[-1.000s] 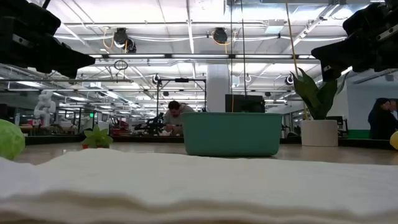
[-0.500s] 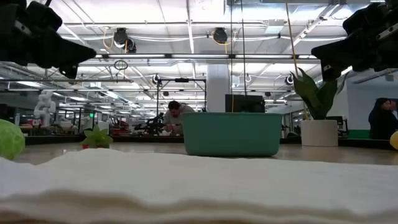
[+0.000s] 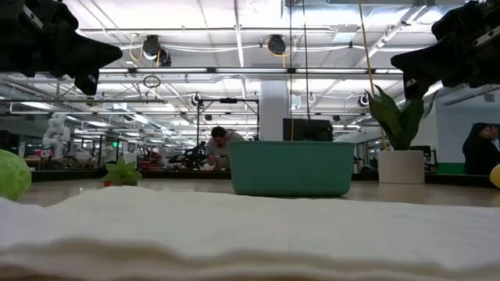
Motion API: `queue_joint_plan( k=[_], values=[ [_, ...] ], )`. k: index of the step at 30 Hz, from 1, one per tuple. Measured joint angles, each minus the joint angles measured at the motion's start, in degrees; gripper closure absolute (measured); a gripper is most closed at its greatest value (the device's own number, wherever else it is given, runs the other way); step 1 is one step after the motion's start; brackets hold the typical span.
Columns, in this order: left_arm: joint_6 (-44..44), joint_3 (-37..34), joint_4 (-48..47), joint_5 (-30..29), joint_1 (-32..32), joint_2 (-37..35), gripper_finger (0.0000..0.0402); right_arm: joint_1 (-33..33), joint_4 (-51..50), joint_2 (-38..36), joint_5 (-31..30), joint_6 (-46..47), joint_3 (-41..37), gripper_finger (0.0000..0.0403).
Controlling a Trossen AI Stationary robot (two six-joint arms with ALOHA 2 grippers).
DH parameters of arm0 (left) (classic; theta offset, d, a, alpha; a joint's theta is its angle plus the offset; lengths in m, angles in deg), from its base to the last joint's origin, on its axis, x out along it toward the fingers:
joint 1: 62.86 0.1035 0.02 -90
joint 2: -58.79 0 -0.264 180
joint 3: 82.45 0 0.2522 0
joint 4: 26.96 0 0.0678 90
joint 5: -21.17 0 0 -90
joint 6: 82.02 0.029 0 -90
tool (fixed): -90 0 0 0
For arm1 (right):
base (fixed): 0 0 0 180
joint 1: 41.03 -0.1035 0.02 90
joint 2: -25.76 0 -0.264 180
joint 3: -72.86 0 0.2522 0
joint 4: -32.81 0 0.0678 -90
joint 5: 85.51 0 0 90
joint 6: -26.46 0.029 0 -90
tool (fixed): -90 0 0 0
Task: Pick and placing Produce into tupperware
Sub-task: Put the yellow lemon into the blue bin
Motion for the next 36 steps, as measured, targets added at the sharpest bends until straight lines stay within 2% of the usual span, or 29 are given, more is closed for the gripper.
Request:
queue_joint_plan(
  k=[7, 21, 28, 36],
  values=[
    [5.1, 0.0, -2.0, -2.4, 0.0, 0.0, 0.0376, 0.0, 1.1, 0.0, 0.0, -0.3, 0.0, 0.0403],
    [11.0, 0.0, -2.0, -2.8, 0.0, 0.0, 0.0376, 0.0, 5.5, 0.0, 0.0, -3.5, 0.0, 0.0403],
    [12.7, 0.0, -2.0, -6.6, 0.0, 0.0, 0.0376, 0.0, 6.6, 0.0, -0.2, -3.4, 0.0, 0.0403],
    [12.8, 0.1, -2.0, -6.8, 0.0, 0.0, 0.0376, 0.0, 7.2, 0.0, -0.3, -3.4, 0.0, 0.0403]
  ],
)
